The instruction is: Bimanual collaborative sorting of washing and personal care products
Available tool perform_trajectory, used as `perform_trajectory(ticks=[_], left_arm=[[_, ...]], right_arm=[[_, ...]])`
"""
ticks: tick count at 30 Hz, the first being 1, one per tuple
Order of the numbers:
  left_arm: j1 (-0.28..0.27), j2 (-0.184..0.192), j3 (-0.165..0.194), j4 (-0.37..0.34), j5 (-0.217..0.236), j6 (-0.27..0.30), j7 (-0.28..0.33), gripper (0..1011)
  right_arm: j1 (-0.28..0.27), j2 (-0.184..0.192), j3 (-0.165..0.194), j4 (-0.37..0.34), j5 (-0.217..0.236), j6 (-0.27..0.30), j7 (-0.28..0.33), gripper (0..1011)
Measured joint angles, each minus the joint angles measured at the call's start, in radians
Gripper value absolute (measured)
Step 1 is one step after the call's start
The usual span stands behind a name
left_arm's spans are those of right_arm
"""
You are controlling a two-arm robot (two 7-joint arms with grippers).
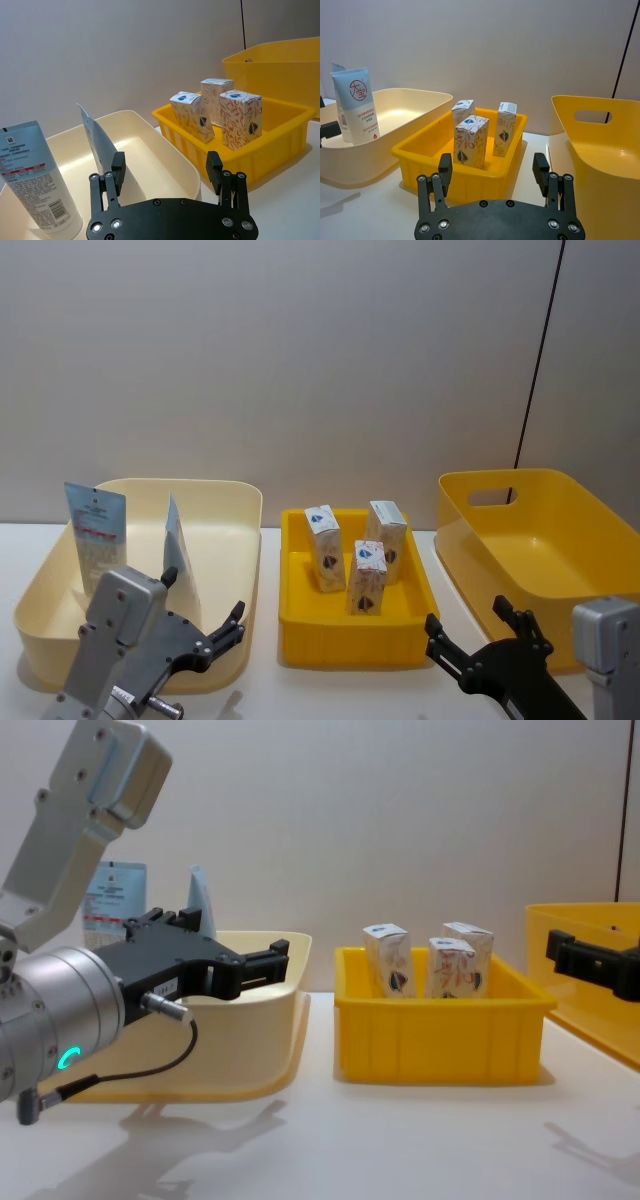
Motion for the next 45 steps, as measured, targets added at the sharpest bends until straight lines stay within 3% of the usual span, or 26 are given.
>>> perform_trajectory(ticks=[45], left_arm=[[0.000,0.000,-0.003,0.000,-0.001,0.000,-0.001,1003]], right_arm=[[0.000,0.000,0.000,0.000,0.000,0.000,0.000,1001]])
